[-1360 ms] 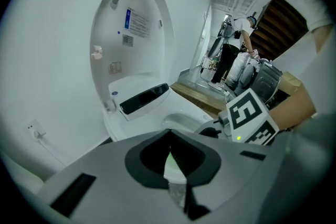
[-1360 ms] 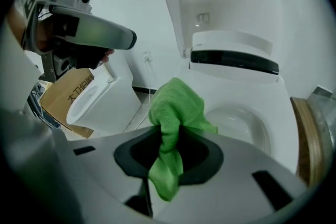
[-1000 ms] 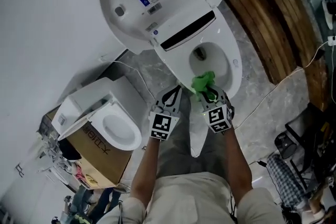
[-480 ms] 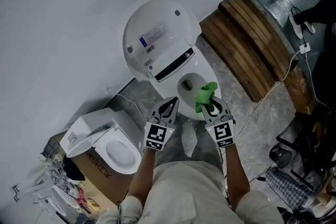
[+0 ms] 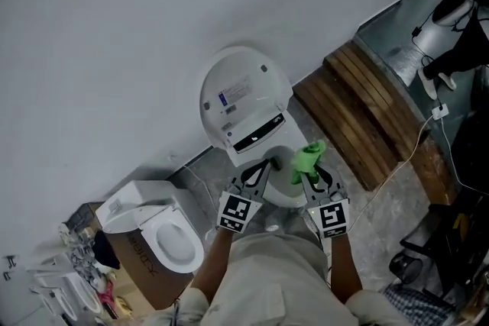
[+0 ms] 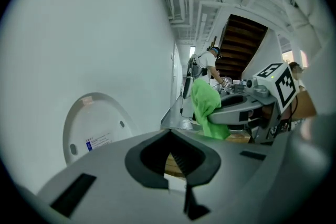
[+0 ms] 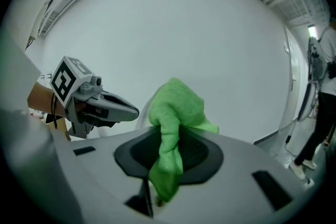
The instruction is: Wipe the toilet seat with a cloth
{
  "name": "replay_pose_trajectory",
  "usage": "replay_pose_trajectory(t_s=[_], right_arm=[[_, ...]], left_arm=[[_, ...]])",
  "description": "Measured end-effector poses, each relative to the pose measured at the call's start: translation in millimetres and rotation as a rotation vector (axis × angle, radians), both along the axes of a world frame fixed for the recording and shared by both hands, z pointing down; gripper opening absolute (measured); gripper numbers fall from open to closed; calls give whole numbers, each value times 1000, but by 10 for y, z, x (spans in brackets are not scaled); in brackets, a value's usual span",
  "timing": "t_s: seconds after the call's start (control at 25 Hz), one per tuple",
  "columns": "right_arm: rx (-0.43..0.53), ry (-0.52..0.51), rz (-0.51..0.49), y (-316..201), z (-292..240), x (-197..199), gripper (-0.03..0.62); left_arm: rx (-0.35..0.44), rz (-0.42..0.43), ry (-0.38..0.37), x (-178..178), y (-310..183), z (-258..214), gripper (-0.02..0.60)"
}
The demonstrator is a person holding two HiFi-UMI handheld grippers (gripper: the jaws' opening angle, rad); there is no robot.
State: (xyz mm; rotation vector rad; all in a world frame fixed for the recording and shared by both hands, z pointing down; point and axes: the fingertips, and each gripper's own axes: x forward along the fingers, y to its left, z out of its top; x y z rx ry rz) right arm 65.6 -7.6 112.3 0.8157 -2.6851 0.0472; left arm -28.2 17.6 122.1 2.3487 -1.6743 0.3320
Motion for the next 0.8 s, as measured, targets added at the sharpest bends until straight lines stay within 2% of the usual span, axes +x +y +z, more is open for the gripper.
replay_pose_trajectory(t_s=[0.36, 0.56, 0.8], right_arm=[[24, -66, -140, -142, -327, 373, 92], [11, -74, -189, -124, -322, 373, 92], [27, -89, -215, 71, -468, 267, 92]], left_arm=[[17, -128, -56, 533, -14, -323, 12], [29, -206, -70, 534, 77, -421, 12], [62, -257, -49, 481, 339, -602, 12]])
